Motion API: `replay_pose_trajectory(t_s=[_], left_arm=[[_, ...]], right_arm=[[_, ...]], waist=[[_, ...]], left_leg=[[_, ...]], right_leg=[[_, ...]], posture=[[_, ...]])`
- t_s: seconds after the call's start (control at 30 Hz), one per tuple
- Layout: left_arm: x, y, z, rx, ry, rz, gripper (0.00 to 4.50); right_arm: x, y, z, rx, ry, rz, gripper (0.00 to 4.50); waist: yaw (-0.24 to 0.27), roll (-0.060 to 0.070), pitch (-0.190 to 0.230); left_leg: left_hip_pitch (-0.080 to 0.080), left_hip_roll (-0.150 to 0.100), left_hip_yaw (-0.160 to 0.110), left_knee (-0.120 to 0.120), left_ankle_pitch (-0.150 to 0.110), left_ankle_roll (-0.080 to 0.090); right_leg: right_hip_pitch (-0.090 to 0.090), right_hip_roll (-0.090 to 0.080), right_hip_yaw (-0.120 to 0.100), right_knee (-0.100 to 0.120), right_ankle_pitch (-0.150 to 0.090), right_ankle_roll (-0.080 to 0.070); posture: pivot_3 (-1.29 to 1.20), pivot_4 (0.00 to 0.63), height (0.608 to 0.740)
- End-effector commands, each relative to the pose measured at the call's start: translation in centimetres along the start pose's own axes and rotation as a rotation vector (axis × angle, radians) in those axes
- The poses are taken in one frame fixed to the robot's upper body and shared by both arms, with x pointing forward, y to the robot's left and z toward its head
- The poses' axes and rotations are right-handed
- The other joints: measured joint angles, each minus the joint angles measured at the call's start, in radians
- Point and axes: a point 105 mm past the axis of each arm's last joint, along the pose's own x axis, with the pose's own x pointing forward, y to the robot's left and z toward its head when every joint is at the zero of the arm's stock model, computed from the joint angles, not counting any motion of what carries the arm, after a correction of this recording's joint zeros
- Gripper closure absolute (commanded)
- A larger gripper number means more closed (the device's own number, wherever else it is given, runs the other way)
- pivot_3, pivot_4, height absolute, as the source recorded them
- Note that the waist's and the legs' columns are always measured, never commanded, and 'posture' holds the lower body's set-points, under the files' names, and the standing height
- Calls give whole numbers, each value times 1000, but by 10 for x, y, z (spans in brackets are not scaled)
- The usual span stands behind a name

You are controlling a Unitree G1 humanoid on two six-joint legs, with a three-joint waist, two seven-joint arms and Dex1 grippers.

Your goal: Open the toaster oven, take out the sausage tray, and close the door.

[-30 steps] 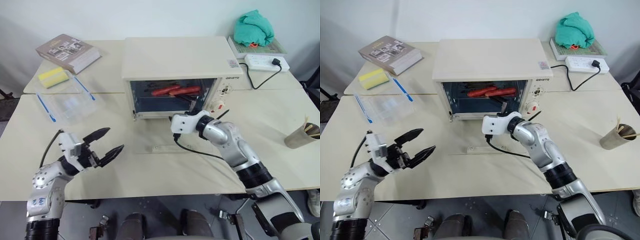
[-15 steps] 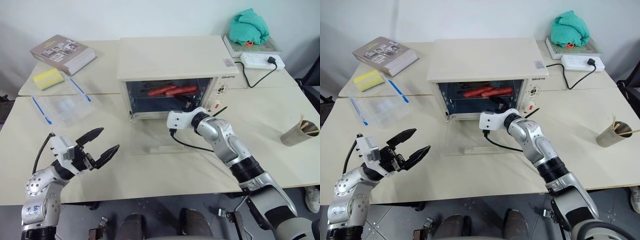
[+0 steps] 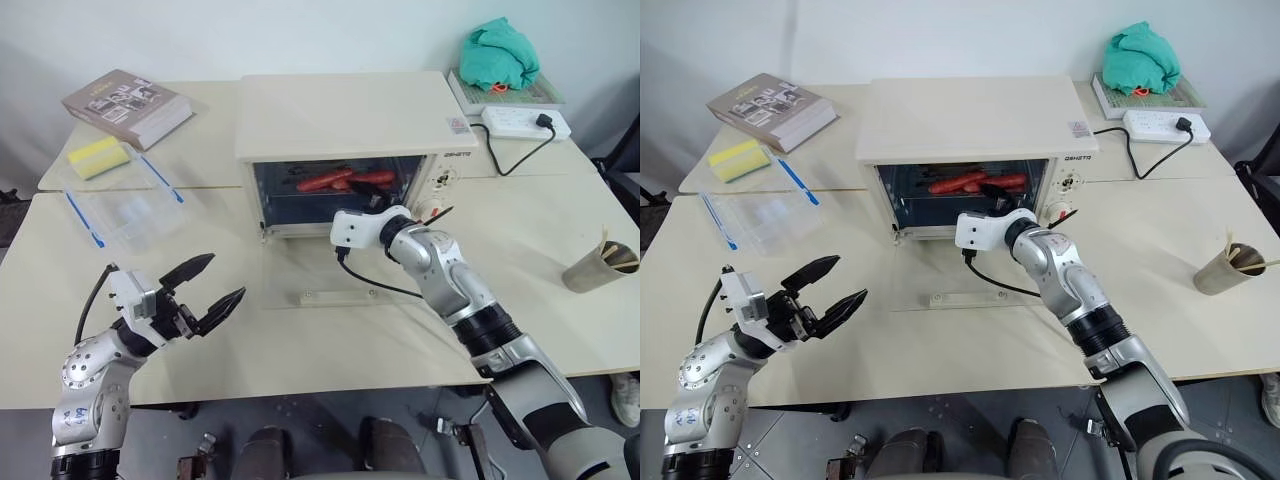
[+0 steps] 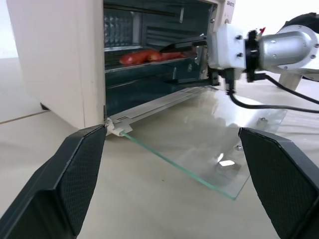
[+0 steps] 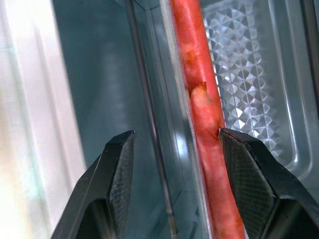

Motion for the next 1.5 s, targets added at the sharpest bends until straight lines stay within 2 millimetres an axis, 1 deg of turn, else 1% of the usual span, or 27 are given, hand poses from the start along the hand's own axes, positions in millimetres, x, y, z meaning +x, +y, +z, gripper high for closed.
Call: replay_pose_trajectory(t_s=[0.03,0.1,0.17,0.27,0.3,0.43,0.6,0.73,0.77,0.8,0.83,0.87,0.9,0.97,1.13,1.37,1.47,1.5], left_arm=[[2,0,6,37,-21,-7,0],[3,1,7,41,-21,-9,0],[3,1,7,44,-22,-9,0],[2,2,8,48,-22,-8,0],[2,2,8,49,-22,-7,0],[4,2,8,52,-27,-5,0],[5,2,8,55,-31,-4,0],[5,2,8,56,-32,-5,0],[5,2,8,56,-33,-4,0],[5,2,8,56,-34,-4,0],[6,2,8,55,-35,-4,0],[6,2,8,55,-36,-4,0],[6,2,8,55,-36,-4,0],[7,2,8,55,-37,-5,0],[7,2,7,56,-39,-4,0],[6,3,7,54,-39,-3,0],[6,3,7,53,-39,-5,0],[6,2,7,53,-39,-6,0]], right_arm=[[6,-12,7,-9,-15,-45,1948],[8,-10,7,-11,-15,-41,2326],[9,-9,7,-12,-15,-40,2881],[10,-10,8,-16,-16,-50,3926],[10,-11,9,-19,-20,-59,4084],[10,-16,12,-45,-38,-83,4084],[11,-17,12,-66,-38,-92,4084],[10,-14,13,-29,-48,-59,4084],[9,-13,13,15,-55,-45,4084],[9,-12,14,24,-60,-39,3683],[8,-12,14,28,-63,-36,3477],[8,-12,14,27,-65,-34,3086],[7,-13,16,10,-72,-37,2880],[5,-15,18,-1,-86,-33,2172],[-3,-15,17,-8,-88,-26,2172],[-7,-4,13,-6,-63,-2,2172],[-7,-4,13,-3,-54,-11,2753],[-6,-4,12,-4,-51,-9,3066]], waist=[[-1,0,0],[-1,0,0],[-1,0,0],[-2,0,0],[-2,0,0],[-2,0,0],[-2,0,0],[-3,0,0],[-3,0,0],[-3,0,0],[-3,0,0],[-3,0,0],[-3,0,0],[-3,0,0],[-2,0,0],[-1,0,0],[-1,0,0],[-1,0,0]], left_leg=[[0,0,0,0,0,0],[0,0,0,-1,0,0],[0,0,0,-1,0,0],[0,0,0,0,0,0],[0,0,0,0,0,0],[0,0,0,0,0,0],[0,0,0,-1,0,0],[0,1,0,-1,0,0],[0,1,0,-1,0,0],[0,1,0,-1,0,0],[0,1,0,-1,0,0],[0,1,0,-1,0,0],[0,1,0,-1,0,0],[0,1,0,-1,0,0],[0,1,0,-1,0,0],[0,1,0,-1,0,-1],[0,1,0,-1,0,-1],[0,1,0,-1,0,-1]], right_leg=[[0,0,0,0,0,0],[0,0,0,0,0,0],[0,0,0,0,0,0],[0,0,0,0,0,0],[0,0,0,0,0,0],[0,0,0,0,0,0],[0,0,0,0,0,0],[0,0,0,0,0,0],[0,0,0,0,0,0],[0,1,0,0,0,0],[0,1,0,0,0,0],[0,1,0,0,0,0],[0,1,0,0,0,0],[0,1,0,0,0,0],[-1,1,0,0,0,0],[-1,1,0,-1,0,0],[-1,1,0,0,0,0],[-1,1,0,0,0,0]], posture=[[0,150,740],[0,150,740],[0,150,740],[0,150,740],[0,150,740],[0,150,740],[0,150,740],[0,150,740],[0,150,740],[0,150,740],[0,150,740],[0,150,740],[0,150,740],[0,150,740],[0,150,740],[0,150,740],[0,150,740],[0,150,740]])
